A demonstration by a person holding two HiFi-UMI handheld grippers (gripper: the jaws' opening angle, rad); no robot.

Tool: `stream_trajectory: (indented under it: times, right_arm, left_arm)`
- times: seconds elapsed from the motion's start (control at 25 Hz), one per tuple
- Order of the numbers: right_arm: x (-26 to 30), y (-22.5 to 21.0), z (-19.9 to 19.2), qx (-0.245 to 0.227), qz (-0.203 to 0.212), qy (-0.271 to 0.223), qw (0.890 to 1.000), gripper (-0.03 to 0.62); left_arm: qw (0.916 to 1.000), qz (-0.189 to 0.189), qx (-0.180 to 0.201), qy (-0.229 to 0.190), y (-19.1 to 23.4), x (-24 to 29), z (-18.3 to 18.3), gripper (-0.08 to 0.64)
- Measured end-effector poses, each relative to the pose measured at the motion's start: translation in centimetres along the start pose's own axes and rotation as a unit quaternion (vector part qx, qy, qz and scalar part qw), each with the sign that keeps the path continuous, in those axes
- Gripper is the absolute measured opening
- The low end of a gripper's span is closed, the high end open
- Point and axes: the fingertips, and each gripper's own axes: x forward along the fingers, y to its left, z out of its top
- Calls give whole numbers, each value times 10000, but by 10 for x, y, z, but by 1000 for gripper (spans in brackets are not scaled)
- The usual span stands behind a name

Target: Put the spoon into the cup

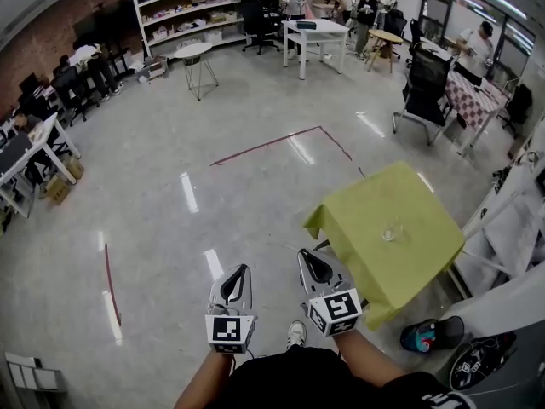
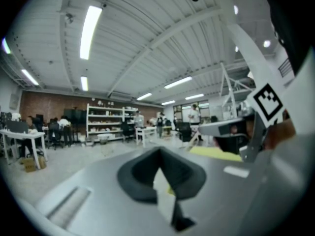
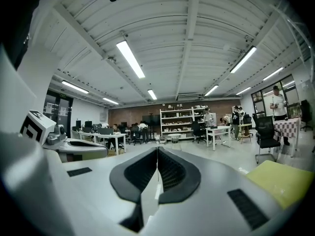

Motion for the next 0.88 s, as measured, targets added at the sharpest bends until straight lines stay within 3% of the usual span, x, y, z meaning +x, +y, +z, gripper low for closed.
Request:
stream_trajectory:
  times: [0.72, 0.88]
  right_arm:
    - [31, -105, 2, 108, -93, 7, 9999, 11]
    - [43, -117, -4, 95, -124, 103, 9998, 11]
  left_arm:
    - [9997, -181, -100, 151, -32, 109, 7, 6]
    - [9987, -300, -128, 404, -34, 129, 7, 8]
